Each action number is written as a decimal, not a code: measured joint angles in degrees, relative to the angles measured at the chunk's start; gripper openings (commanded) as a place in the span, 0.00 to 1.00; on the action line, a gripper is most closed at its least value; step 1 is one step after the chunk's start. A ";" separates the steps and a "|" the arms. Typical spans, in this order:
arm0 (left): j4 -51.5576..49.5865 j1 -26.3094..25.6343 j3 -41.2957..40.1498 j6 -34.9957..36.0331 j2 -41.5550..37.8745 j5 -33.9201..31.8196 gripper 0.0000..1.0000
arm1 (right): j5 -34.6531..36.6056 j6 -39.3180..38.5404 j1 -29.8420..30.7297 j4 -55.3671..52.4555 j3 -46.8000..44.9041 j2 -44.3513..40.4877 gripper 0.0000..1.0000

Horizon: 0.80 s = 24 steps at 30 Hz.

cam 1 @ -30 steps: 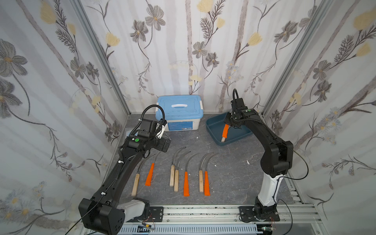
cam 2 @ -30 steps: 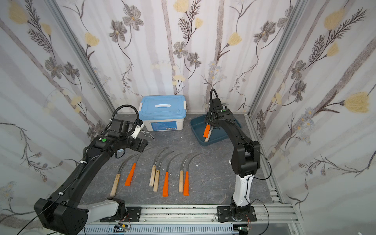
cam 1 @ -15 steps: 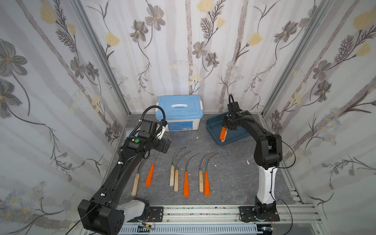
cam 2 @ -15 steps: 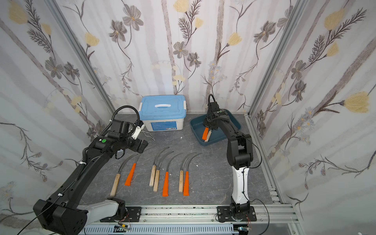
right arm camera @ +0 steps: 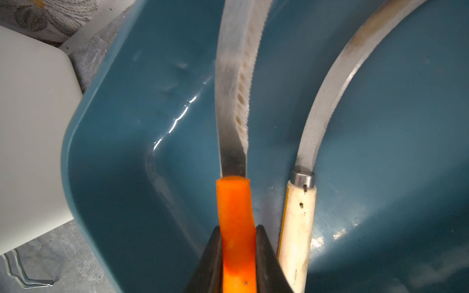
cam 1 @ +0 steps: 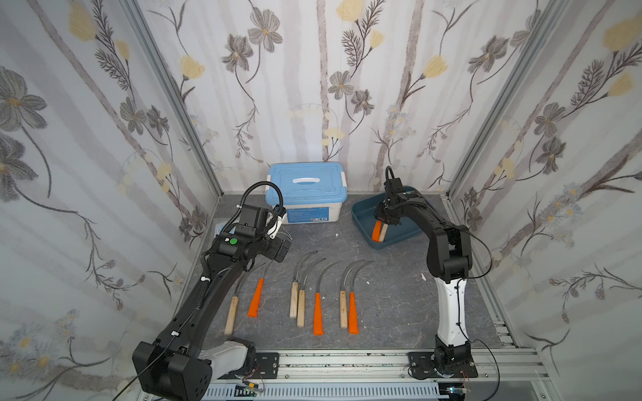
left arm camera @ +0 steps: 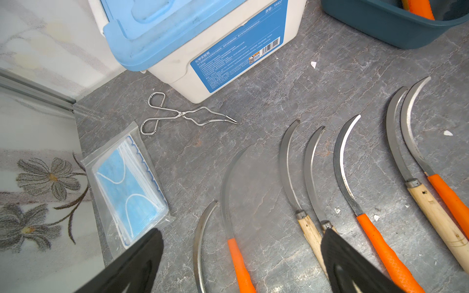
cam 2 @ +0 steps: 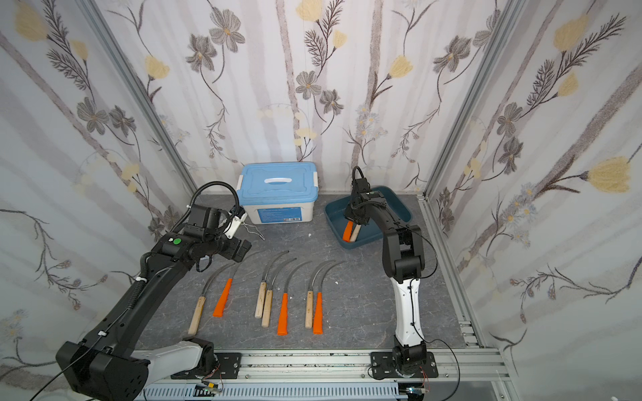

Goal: Put small sickles into storage boxes
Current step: Place the sickle in the storage box.

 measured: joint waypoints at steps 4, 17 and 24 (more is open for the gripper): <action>0.04 0.00 -0.09 0.37 -0.04 0.00 1.00 | -0.39 0.44 0.00 -0.24 0.00 1.99 0.14; 0.04 -0.02 -0.04 1.22 1.07 0.00 1.00 | -0.42 0.90 0.04 -0.76 0.11 4.35 0.28; 0.22 0.02 0.44 1.42 1.97 0.02 1.00 | -0.42 0.90 0.07 -1.07 0.22 4.22 0.35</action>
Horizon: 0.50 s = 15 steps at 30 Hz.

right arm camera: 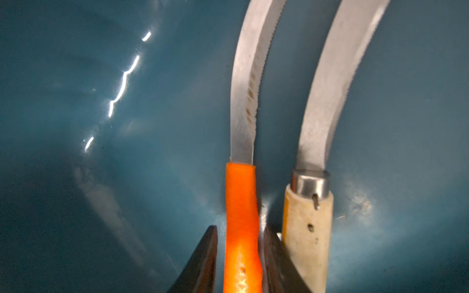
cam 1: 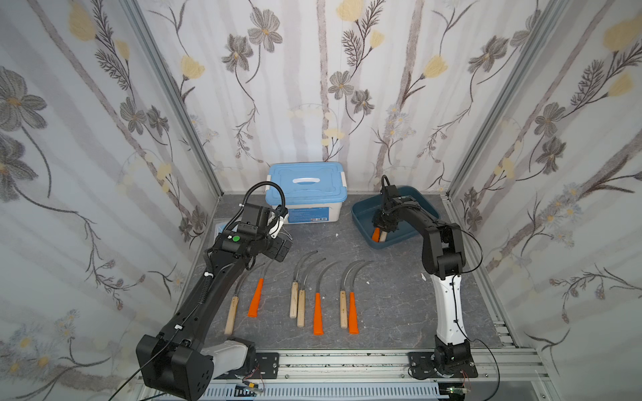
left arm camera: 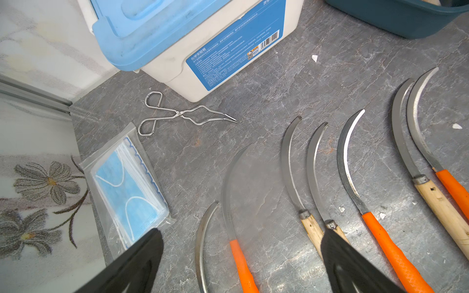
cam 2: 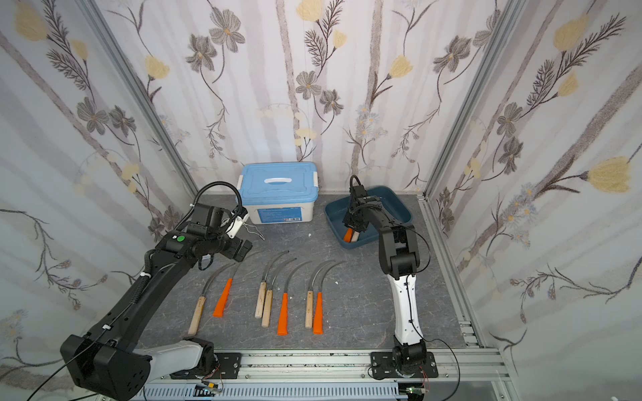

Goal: Put small sickles into storage boxes
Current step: Place the sickle in the storage box.

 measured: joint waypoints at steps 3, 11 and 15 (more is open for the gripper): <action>0.28 0.00 0.46 0.04 0.39 0.02 1.00 | 0.24 -0.02 -0.02 -0.35 0.00 -1.09 0.36; 2.43 0.00 2.01 2.45 1.03 -0.02 1.00 | 4.59 -0.11 -0.02 -1.29 -0.02 -11.02 0.37; 4.13 0.00 3.80 4.46 1.36 -0.92 1.00 | 6.36 -0.48 0.13 -1.27 -2.40 -17.94 0.37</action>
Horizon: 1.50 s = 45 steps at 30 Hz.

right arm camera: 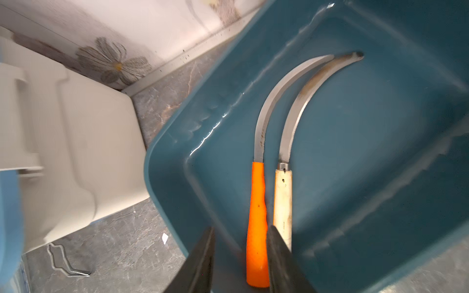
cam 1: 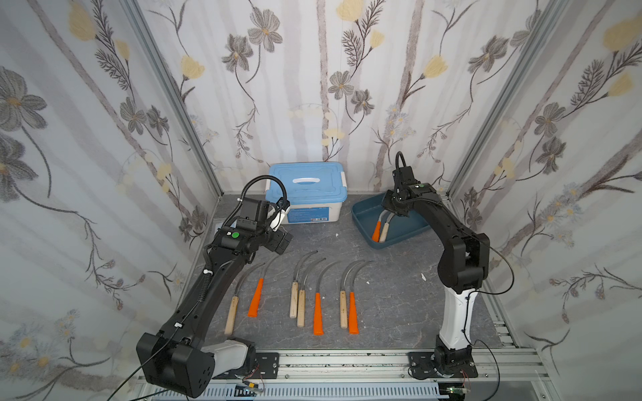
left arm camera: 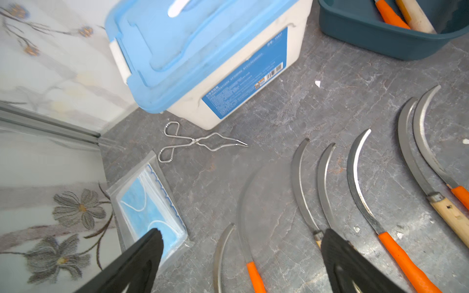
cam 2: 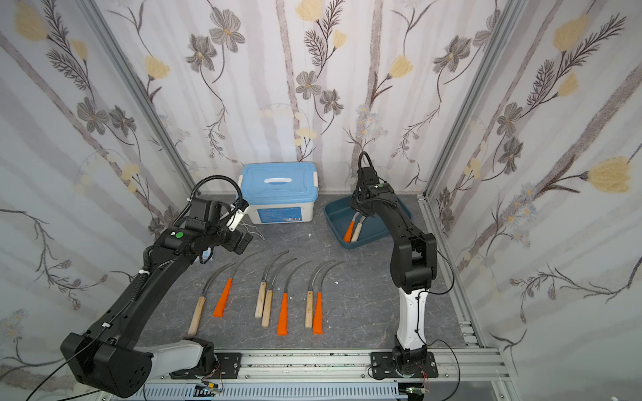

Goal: Put small sickles into storage boxes
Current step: Place the sickle in the storage box, then pick up the sickle at the center of the board.

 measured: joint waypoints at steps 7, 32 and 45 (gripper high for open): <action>0.98 0.00 3.19 -0.79 4.07 0.33 1.00 | 0.98 3.26 5.27 4.35 -18.21 -16.59 0.37; 1.42 0.00 8.72 -5.14 10.27 0.37 1.00 | 11.63 26.53 32.74 10.47 -52.35 -59.17 0.99; 2.40 -0.02 6.84 -6.62 8.96 -0.02 1.00 | 7.08 24.87 32.63 11.50 -52.81 -54.90 0.92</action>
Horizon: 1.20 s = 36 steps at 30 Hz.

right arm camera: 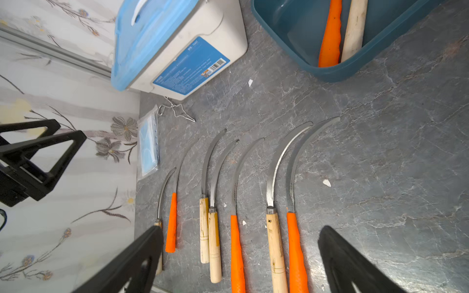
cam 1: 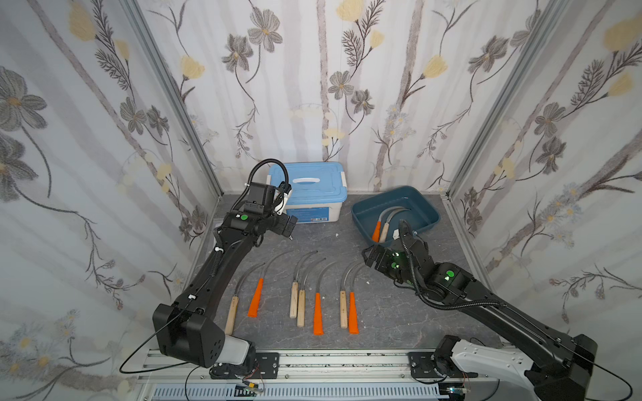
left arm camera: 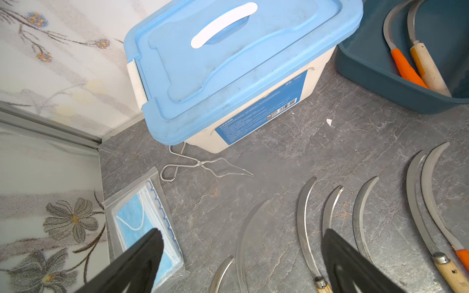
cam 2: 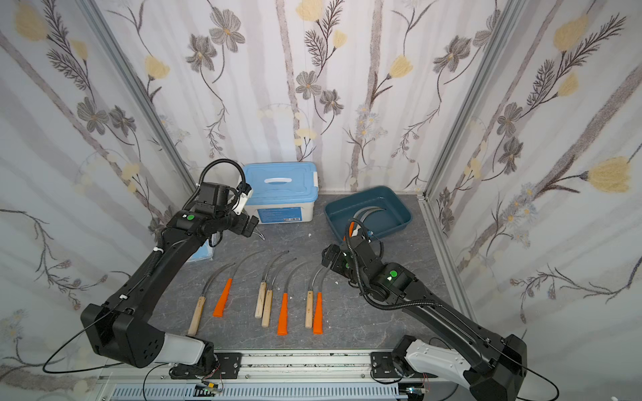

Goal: Put small sickles into storage boxes
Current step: Pick up the sickle at the center of the board.

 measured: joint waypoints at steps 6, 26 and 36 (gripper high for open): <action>-3.28 0.00 -1.18 0.02 0.52 2.71 1.00 | -3.08 -0.04 0.07 -3.87 -0.02 1.33 0.81; -7.63 -0.02 -7.10 -2.16 -7.98 9.20 1.00 | -12.13 -3.91 4.35 -16.13 6.78 22.84 0.77; -10.49 0.00 -11.98 -1.79 -15.17 7.34 1.00 | -12.11 -4.35 6.01 -18.47 3.78 23.12 0.75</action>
